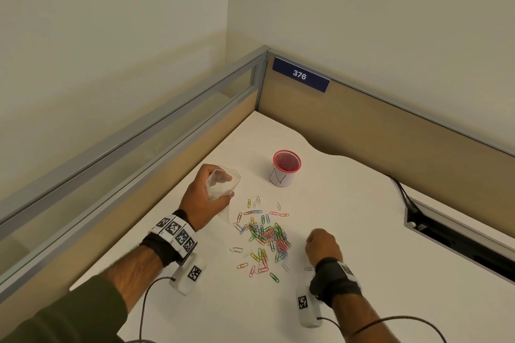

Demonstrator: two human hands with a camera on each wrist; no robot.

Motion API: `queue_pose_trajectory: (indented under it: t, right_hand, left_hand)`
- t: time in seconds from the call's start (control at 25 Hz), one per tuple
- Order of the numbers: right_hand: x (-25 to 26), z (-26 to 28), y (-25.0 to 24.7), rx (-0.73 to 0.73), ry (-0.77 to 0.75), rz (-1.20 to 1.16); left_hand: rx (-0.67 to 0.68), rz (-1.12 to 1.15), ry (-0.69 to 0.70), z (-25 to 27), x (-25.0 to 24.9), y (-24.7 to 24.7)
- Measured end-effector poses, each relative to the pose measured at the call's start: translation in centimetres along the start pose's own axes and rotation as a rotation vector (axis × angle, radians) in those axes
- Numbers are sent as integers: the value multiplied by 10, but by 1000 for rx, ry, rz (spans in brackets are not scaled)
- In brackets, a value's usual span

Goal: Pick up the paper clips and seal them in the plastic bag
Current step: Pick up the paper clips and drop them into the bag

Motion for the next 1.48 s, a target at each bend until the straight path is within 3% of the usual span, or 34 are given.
queue_pose_trajectory:
  t: [0.16,0.4,0.48,0.64,0.96,1.28,1.48]
  right_hand:
    - [-27,13,15,43,85,74]
    - [22,2,17,-1,9,-489]
    - [37,0,14,17,-108,-356]
    - [63,20,40,235,-385,221]
    - [86,18,43,53,-461,219]
    - [70,4,2,14,-268,-127]
    - [96,26,-77,-46,-285,-577]
  left_hand:
    - [-27,3,4,-2,3,-4]
    - [-8,10,4,-3,3,-1]
    - [-5,1,8,-3,2,-1]
    - [-4,-8,6,-2,-1,0]
    - [45,10,-22,5,1,16]
    - [78,-7,-27,7,8,26]
    - [83,-28,-8,8,7,33]
Point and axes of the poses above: each hand's wrist, its own z-axis away from the middle knuckle, its own y-axis out of the palm, x = y × z, the point moved 9 cm from there along -z, towards the middle knuckle, and after that the axes turned 7 degrees about -x, right-handed, at the moved point
